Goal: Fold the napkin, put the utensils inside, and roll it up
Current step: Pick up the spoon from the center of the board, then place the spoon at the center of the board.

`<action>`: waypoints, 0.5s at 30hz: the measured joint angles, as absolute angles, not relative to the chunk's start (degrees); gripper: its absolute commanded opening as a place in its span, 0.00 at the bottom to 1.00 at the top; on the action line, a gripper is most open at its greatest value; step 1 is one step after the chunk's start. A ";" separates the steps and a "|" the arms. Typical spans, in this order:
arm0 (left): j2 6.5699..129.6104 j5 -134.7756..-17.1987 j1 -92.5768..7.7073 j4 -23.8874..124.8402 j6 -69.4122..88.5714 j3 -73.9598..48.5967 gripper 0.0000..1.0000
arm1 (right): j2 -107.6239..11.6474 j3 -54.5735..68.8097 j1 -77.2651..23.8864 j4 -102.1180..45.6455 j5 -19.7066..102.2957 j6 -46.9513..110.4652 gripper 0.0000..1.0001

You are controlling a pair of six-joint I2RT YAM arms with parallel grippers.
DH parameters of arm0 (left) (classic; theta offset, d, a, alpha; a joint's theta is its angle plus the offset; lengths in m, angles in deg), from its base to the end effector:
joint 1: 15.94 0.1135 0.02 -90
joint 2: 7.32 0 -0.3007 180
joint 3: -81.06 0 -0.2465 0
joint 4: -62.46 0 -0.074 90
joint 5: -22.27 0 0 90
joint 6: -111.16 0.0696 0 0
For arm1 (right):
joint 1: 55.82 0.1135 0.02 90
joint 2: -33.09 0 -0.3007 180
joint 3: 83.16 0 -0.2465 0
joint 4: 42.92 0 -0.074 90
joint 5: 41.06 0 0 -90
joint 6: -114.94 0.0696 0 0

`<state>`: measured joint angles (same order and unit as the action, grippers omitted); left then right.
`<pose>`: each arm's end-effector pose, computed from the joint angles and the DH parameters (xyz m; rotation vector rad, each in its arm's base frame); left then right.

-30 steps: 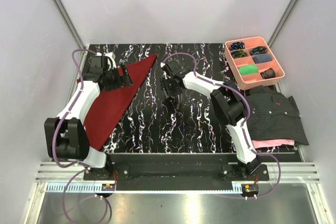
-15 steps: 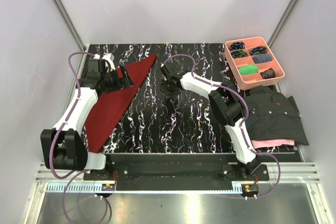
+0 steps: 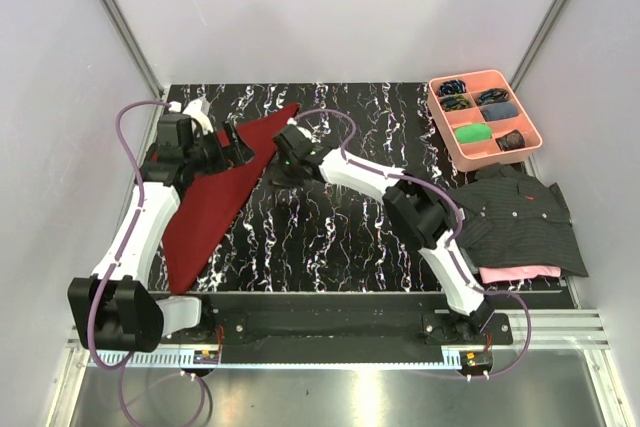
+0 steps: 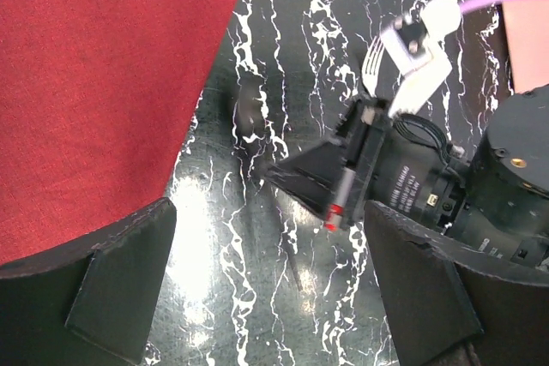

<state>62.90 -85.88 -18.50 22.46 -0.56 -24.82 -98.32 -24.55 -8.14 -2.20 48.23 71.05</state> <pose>0.2762 -0.0340 0.3307 -0.1916 2.2176 -0.5837 0.3714 0.4091 0.1850 -0.0413 2.5973 0.6875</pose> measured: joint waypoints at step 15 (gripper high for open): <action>62.03 -86.38 -18.31 22.75 -1.10 -25.10 0.93 | -108.84 -40.66 -5.95 -9.65 52.38 78.09 0.03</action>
